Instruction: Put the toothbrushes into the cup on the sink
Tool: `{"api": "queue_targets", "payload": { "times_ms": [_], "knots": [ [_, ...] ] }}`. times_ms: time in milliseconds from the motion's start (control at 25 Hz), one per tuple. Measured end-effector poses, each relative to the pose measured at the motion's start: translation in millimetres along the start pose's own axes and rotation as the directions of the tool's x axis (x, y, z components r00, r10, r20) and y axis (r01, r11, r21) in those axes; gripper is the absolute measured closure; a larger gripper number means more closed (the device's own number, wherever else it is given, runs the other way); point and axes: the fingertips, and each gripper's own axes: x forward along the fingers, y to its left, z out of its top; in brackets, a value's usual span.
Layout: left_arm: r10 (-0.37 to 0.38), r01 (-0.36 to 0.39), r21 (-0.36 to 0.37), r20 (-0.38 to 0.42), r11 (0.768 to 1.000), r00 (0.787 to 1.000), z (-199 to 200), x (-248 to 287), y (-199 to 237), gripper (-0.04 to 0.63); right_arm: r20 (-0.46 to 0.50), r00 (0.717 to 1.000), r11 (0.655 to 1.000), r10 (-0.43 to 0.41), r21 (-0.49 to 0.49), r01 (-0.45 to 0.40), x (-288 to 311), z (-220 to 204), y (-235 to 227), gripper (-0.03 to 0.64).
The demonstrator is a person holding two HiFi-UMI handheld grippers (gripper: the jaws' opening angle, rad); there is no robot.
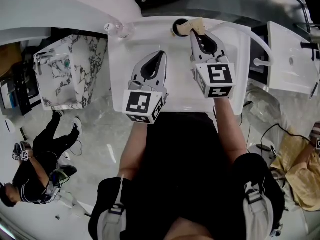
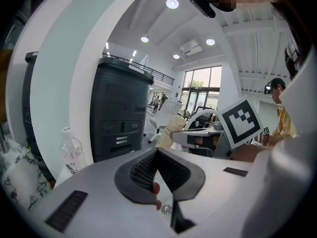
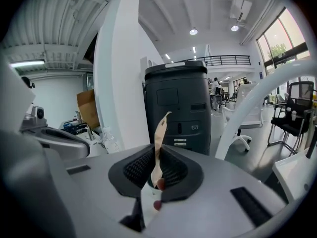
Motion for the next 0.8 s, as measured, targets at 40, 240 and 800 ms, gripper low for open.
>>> {"api": "queue_targets", "payload": {
  "times_ms": [40, 240, 800],
  "knots": [
    [-0.001, 0.001, -0.002, -0.002, 1.0, 1.0, -1, 1, 0, 0.581, -0.004, 1.0, 1.0, 0.002, 0.001, -0.002, 2, -2, 1, 0.568],
    [-0.009, 0.009, -0.006, -0.01, 1.0, 1.0, -2, 6, 2, 0.581, -0.023, 1.0, 1.0, 0.006, -0.001, -0.006, 11, -9, 2, 0.568],
    [-0.023, 0.022, -0.02, -0.031, 1.0, 0.999, -7, 15, 5, 0.581, -0.082, 0.997, 1.0, -0.011, 0.01, 0.011, 34, -30, -3, 0.568]
  ]
}}
